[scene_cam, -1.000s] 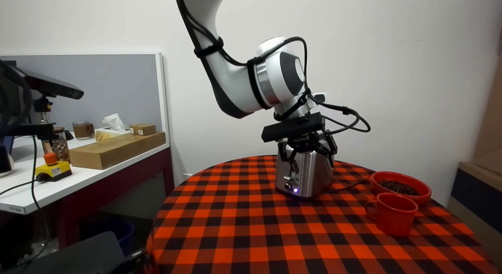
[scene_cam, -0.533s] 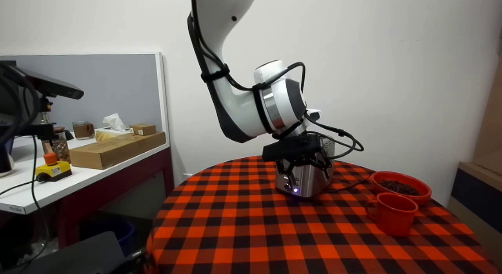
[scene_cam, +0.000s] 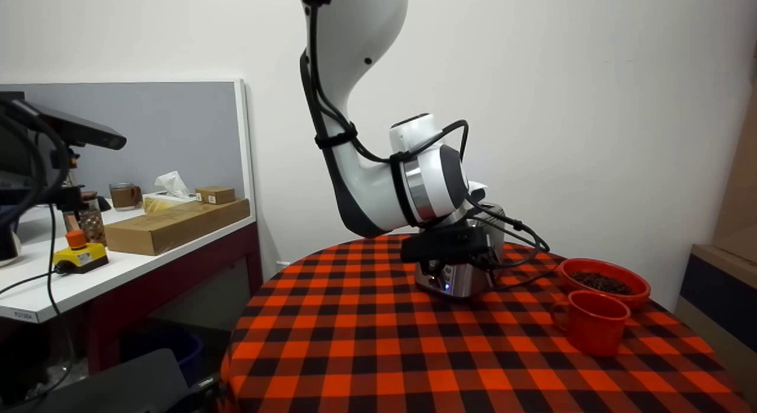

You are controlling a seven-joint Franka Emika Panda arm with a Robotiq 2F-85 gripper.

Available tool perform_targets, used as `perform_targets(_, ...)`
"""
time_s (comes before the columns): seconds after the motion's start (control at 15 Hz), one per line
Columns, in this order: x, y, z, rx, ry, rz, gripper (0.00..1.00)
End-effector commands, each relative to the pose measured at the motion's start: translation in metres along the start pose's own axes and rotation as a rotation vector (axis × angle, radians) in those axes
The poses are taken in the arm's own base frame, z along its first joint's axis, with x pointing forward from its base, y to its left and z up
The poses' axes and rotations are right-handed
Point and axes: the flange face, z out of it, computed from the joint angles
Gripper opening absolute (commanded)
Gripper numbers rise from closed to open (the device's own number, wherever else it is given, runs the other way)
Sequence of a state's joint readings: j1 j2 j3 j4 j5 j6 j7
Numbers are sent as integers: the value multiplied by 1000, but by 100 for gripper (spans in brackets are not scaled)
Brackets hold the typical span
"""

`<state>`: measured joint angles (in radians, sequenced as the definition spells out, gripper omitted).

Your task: Press the button on the toaster

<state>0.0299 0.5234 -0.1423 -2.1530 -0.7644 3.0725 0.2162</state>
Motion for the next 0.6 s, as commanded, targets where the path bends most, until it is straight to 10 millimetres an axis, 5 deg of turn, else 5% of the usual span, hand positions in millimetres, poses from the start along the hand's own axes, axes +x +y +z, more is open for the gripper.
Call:
perform_targets(0.0,8,2,11,4,36,-13,100)
perform_targets(0.53,20,-4,26,18,64,-14,100)
